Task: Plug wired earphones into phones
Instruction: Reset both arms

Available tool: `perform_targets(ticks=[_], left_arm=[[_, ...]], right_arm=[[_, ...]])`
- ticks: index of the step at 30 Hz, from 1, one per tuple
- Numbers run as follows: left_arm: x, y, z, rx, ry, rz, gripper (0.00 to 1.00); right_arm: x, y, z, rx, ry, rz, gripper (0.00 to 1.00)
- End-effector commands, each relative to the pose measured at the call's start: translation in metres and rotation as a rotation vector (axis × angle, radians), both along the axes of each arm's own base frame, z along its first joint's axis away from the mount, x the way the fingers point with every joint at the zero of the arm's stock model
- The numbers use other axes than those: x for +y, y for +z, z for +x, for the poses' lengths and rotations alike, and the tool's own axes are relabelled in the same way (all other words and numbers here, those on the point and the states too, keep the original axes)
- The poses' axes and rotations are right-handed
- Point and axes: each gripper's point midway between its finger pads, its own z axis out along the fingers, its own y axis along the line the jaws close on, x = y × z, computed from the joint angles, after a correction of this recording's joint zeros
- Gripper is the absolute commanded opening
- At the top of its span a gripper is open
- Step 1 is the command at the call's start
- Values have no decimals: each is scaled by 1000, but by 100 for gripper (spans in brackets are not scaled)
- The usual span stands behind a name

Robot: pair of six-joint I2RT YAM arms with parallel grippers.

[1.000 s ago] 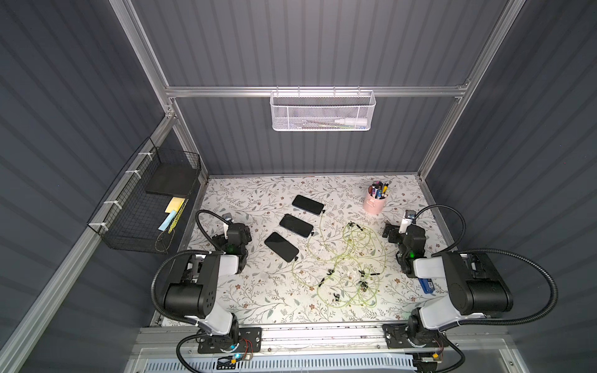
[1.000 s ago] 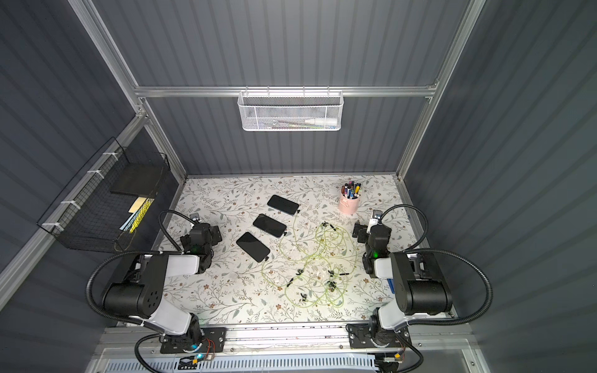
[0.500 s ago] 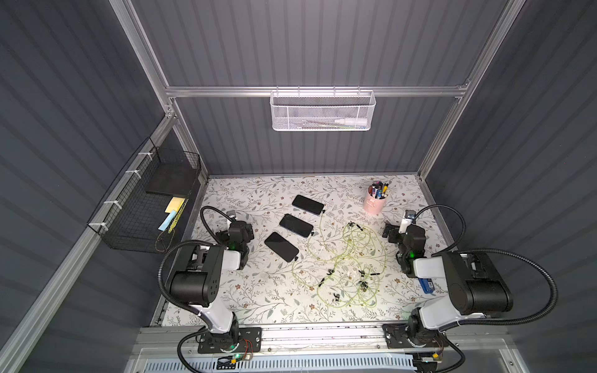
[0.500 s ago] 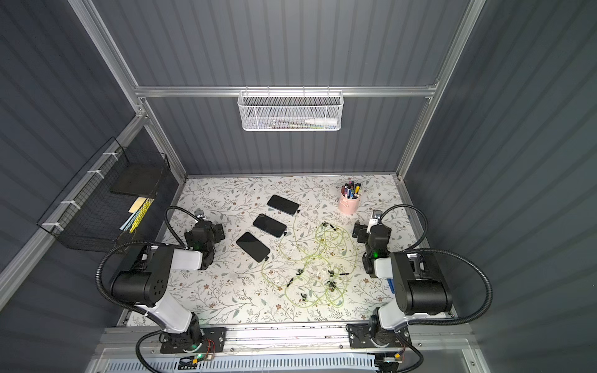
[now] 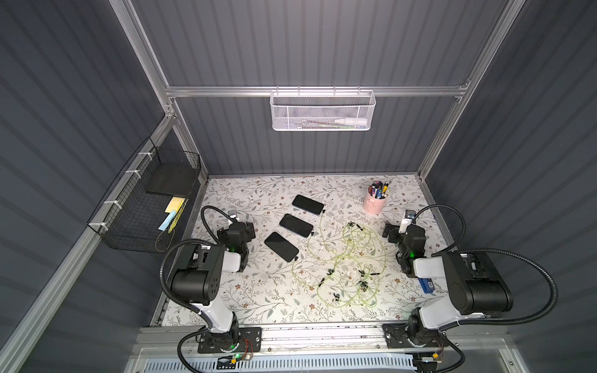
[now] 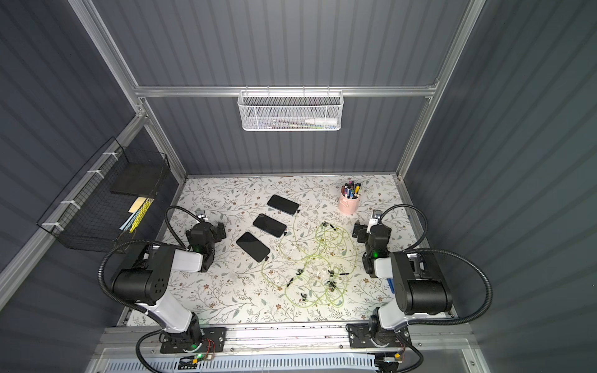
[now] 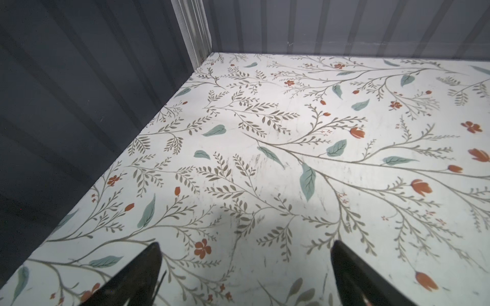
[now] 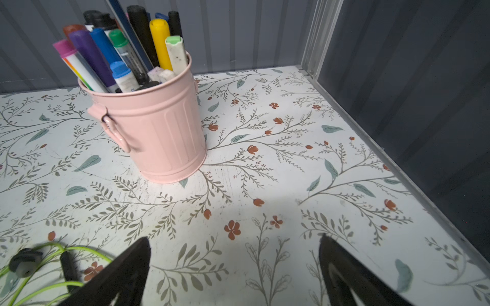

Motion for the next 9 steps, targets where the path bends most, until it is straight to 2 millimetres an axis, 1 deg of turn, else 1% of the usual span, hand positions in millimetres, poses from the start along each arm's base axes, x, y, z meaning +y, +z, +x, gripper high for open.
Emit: perform_targets(ticks=[1, 2, 4, 5, 9], left_arm=[[-1, 6, 3, -56, -18, 14, 99], [-1, 3, 1, -23, -14, 2, 99], [-1, 7, 4, -59, -17, 11, 99], [-1, 4, 2, -34, -14, 7, 99], [-1, 5, 2, -34, -12, 7, 99]], right_arm=[[1, 7, 4, -18, 3, -4, 99], [1, 7, 4, -17, 2, -5, 99], [2, 6, 6, -11, 7, -8, 99], [3, 6, 7, -3, 7, -18, 99], [3, 7, 6, -7, 6, -18, 99]])
